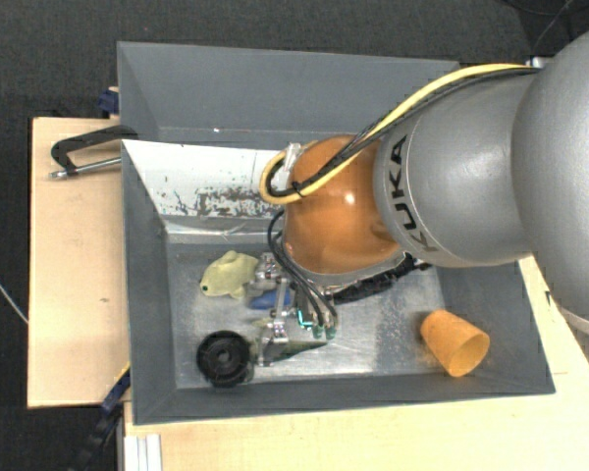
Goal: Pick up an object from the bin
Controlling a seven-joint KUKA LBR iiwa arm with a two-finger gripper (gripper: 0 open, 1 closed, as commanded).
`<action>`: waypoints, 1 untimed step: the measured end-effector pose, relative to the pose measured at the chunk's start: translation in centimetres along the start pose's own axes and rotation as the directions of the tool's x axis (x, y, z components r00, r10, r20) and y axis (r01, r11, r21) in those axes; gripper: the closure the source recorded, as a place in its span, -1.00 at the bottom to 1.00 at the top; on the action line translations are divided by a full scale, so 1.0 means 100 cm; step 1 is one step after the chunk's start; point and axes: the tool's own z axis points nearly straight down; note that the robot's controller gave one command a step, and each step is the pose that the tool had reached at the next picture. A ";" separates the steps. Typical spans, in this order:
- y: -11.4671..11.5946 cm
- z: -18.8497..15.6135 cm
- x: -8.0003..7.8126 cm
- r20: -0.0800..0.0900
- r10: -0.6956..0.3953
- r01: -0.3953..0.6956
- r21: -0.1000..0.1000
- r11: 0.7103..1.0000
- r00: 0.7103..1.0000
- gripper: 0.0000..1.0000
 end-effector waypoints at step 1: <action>-0.067 0.056 -0.026 0.013 0.039 -0.039 -0.001 0.999 0.999 -1.00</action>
Offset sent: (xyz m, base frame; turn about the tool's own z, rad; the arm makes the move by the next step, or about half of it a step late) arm 0.0231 -0.0659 -0.0556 0.0358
